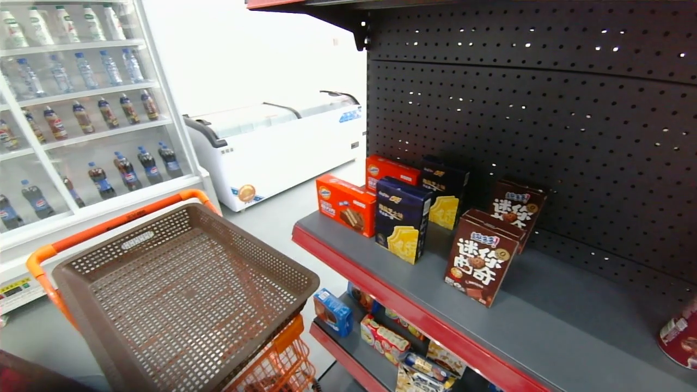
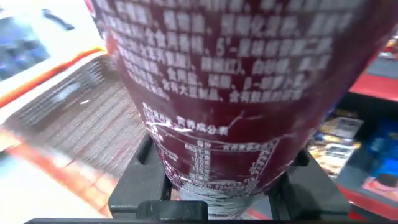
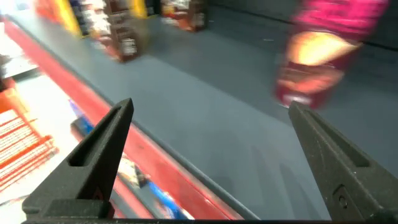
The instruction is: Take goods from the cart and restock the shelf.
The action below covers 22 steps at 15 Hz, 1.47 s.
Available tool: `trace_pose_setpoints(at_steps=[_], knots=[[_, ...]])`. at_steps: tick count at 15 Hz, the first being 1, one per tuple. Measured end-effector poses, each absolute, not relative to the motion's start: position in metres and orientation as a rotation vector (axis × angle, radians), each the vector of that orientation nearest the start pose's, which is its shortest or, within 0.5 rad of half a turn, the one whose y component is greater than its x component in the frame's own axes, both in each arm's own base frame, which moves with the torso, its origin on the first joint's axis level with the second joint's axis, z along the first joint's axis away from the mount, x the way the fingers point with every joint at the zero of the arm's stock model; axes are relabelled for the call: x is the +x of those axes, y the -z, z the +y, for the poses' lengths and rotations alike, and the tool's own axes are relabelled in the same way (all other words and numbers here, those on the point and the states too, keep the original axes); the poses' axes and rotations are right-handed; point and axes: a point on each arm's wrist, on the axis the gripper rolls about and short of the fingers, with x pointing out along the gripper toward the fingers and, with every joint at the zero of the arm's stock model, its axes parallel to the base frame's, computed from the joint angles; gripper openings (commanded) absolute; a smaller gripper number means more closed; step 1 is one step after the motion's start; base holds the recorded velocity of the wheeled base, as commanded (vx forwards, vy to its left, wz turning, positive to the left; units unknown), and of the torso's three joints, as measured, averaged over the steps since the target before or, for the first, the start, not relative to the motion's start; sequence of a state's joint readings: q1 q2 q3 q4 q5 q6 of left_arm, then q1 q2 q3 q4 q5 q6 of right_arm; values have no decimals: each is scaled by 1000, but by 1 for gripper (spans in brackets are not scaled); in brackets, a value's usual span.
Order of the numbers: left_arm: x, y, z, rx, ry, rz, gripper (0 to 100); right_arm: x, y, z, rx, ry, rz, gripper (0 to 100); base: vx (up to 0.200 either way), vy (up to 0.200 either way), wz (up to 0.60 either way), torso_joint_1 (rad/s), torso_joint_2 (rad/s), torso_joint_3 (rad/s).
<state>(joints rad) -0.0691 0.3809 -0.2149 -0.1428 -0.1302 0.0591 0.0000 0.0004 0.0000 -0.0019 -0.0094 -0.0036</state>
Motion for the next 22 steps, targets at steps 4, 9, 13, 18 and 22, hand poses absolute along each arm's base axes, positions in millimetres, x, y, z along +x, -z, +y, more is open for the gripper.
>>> trace_pose_setpoints(at_steps=[4, 9, 13, 18, 22], knots=[[8, -145, -4, 57, 220, 43, 0, -23, -76, 0, -3, 9, -1, 100, 0, 0, -600, 4, 2, 2], [7, -141, -4, 57, 236, 48, 0, -23, -76, 0, -3, 9, -1, 100, 0, 0, -600, 1, 4, 1], [7, -140, -4, 58, 252, 48, 0, -23, -76, 0, -3, 9, -1, 100, 0, 0, -600, -1, 0, 5], [6, -134, -4, 56, 255, 55, 0, -23, -76, 0, -3, 10, -1, 100, 0, 0, -240, 1, 0, 2], [4, -134, -3, 50, 252, 42, 0, -23, -76, 0, -3, 9, 0, 100, 0, 0, 0, 0, 0, 0]])
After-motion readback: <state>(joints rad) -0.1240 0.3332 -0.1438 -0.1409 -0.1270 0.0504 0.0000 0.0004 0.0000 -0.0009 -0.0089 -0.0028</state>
